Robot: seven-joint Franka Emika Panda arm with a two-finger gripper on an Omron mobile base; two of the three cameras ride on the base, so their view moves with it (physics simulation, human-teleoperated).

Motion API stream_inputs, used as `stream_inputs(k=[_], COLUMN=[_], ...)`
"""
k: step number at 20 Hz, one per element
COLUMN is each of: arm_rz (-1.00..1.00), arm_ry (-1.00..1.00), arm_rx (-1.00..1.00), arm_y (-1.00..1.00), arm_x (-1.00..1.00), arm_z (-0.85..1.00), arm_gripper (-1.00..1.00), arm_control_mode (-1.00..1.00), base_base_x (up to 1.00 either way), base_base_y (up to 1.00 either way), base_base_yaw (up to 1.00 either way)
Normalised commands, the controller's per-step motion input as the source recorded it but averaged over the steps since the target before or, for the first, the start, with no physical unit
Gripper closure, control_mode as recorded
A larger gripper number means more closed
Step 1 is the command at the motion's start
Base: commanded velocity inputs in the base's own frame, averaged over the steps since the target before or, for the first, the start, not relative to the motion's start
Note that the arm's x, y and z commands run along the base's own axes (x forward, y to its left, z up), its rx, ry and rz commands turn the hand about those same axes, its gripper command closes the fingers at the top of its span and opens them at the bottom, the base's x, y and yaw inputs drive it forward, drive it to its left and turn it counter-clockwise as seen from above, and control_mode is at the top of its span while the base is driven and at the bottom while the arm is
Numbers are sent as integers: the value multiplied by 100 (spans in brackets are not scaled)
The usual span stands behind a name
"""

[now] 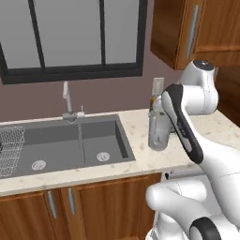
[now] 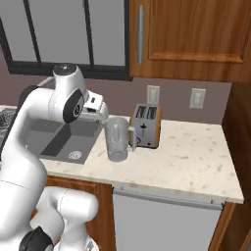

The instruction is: Turn on the sink faucet and place the jug under the water for a few seconds to fill it up.

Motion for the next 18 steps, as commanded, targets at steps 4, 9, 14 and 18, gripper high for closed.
stream_inputs(k=[4, 9, 14, 18], arm_rz=[0, 0, 0, 0], arm_ry=[0, 0, 0, 0], arm_rx=[0, 0, 0, 0], arm_y=[0, 0, 0, 0], arm_x=[0, 0, 0, 0], arm_z=[0, 0, 0, 0], arm_gripper=[-100, -100, -100, -100], arm_control_mode=[100, 100, 100, 100], base_base_x=[1, 19, 28, 41], base_base_y=[90, 26, 12, 18], base_base_yaw=[0, 0, 0, 0])
